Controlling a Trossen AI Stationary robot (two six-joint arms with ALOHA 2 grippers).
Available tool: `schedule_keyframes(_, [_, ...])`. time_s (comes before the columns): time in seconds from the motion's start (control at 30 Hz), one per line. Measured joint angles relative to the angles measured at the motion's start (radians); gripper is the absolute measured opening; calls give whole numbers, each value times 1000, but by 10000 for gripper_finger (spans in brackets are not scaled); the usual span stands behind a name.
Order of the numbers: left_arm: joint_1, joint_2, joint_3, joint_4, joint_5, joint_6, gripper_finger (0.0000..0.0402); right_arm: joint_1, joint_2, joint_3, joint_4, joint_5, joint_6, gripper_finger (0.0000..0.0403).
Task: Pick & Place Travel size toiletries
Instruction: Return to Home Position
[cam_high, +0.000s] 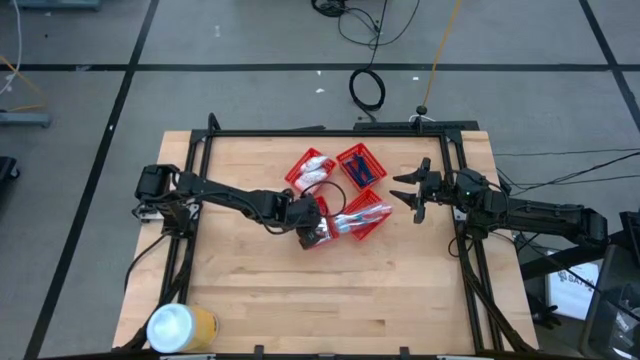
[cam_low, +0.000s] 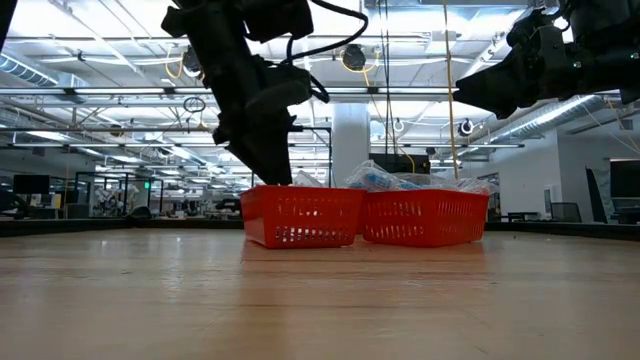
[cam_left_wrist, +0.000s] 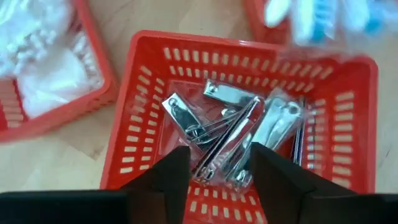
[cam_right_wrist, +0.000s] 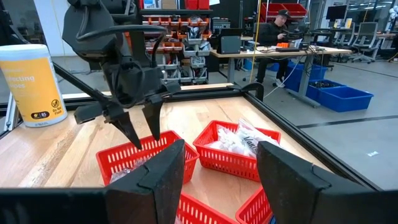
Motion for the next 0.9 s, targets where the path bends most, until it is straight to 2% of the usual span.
schedule_keyframes(0.13, [0, -24, 13, -62, 82, 68, 182, 0, 0, 0, 0, 0, 0, 187])
schedule_keyframes(0.27, [-9, -103, 17, -105, 139, 95, 191, 0, 0, 0, 0, 1, 0, 187])
schedule_keyframes(0.47, [-28, -257, 17, -202, 141, 256, 188, 0, 0, 0, 3, 7, 0, 187])
schedule_keyframes(0.6, [-27, -336, 17, -216, 141, 264, 187, 0, 0, 0, 3, 50, -4, 187])
schedule_keyframes(0.77, [-28, -412, 17, -252, 198, 246, 187, 0, 0, 0, 3, 51, -3, 187])
schedule_keyframes(0.9, [-43, -468, 17, -247, 157, 291, 186, 0, 0, 0, 0, 50, -2, 187])
